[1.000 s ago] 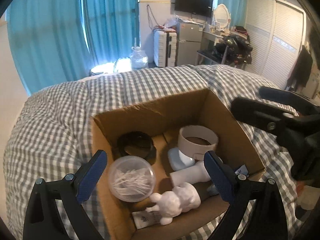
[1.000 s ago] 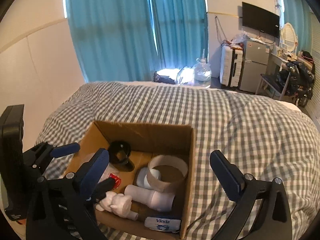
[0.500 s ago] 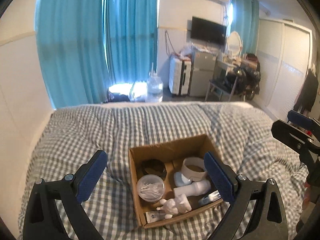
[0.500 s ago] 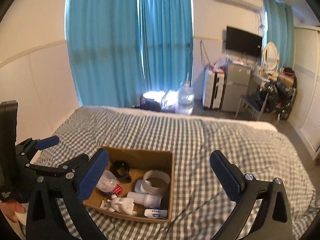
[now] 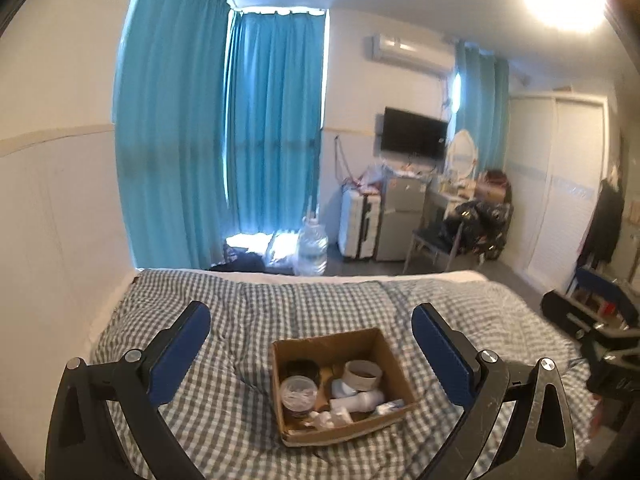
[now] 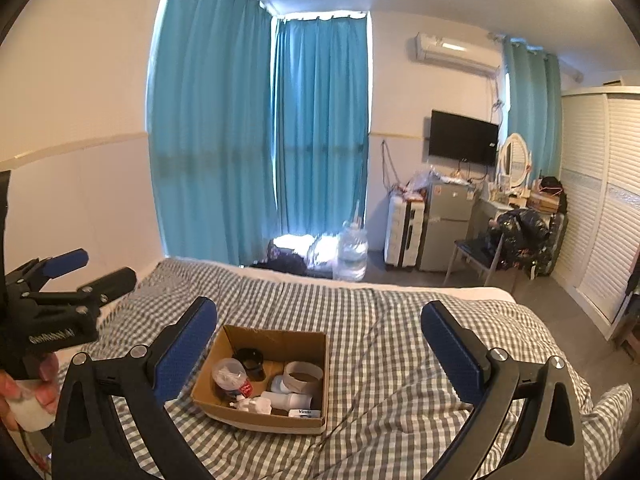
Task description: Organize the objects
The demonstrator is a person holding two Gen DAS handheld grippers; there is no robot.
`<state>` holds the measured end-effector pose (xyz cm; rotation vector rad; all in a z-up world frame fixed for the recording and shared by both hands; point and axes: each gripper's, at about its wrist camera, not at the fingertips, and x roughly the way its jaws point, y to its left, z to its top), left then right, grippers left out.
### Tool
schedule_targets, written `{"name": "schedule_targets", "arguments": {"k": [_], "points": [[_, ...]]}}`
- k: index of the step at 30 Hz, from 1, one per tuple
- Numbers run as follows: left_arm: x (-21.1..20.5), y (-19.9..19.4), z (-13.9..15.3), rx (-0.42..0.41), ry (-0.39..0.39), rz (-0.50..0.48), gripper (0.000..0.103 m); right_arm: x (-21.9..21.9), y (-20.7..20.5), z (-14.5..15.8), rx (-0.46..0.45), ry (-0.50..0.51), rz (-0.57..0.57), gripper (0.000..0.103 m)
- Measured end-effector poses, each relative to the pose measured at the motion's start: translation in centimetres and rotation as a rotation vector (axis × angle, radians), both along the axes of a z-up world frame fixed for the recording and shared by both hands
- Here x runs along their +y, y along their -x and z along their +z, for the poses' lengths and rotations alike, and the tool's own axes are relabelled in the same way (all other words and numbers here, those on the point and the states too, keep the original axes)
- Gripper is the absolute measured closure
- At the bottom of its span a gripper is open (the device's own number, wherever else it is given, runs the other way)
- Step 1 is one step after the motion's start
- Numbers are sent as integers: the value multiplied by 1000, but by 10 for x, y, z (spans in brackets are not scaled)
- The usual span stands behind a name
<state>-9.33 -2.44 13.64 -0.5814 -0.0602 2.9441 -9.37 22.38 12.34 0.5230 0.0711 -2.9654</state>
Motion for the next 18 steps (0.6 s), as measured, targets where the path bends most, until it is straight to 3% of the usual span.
{"name": "schedule_targets", "arguments": {"k": [7,18], "points": [[-3,-48,-8,45,3,13,0,2,-47,-11,43,-14,-9,0],[-2,-80,-72,28,-22,58,0,1,-60,-79,3,-33,11,0]]}}
